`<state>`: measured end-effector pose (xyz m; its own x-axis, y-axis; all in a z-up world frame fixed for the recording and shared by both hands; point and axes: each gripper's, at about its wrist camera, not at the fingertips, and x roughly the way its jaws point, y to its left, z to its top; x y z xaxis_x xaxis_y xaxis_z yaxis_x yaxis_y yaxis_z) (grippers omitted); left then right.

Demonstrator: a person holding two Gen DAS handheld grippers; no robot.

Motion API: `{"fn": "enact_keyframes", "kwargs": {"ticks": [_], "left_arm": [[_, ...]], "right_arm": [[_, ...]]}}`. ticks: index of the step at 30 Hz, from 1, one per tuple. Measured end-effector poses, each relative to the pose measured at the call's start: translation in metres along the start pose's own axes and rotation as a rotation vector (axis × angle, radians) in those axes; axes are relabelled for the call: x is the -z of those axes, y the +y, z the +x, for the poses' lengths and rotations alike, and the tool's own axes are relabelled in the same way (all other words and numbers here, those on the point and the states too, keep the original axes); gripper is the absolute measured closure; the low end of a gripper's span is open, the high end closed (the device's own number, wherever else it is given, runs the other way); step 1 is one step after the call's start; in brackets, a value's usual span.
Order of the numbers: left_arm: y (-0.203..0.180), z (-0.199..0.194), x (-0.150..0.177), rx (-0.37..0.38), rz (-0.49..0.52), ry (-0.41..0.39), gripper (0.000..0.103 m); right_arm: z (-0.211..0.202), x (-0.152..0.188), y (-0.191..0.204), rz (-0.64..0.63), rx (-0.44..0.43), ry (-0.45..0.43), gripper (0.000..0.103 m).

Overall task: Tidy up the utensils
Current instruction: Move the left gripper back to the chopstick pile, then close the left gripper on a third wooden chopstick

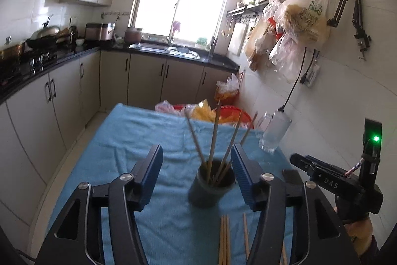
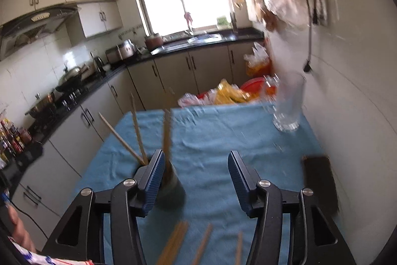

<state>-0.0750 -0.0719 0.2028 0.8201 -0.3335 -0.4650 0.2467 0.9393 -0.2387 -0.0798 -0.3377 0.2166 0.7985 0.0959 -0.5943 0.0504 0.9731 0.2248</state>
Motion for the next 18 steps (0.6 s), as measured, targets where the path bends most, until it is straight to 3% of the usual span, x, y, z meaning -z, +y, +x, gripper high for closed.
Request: {"fn": "enact_keyframes", "kwargs": {"ticks": [5,10,13,15,18], "left_arm": [[0.006,0.022,0.048,-0.011,0.006,0.137,0.047],[-0.003,0.065,0.1,0.049,0.047,0.34,0.048],[-0.015,0.092,0.128,0.091,0.091,0.456,0.064],[-0.022,0.102,0.142,0.114,0.122,0.5,0.071],[-0.031,0.115,0.154,0.128,0.152,0.535,0.079]], "right_arm": [[0.006,0.054,-0.042,0.043,0.056,0.122,0.045],[0.019,0.105,-0.075,0.055,0.106,0.25,0.045],[0.026,0.13,-0.084,0.058,0.111,0.308,0.045],[0.028,0.14,-0.088,0.058,0.109,0.324,0.052],[0.032,0.149,-0.095,0.06,0.107,0.337,0.053]]}}
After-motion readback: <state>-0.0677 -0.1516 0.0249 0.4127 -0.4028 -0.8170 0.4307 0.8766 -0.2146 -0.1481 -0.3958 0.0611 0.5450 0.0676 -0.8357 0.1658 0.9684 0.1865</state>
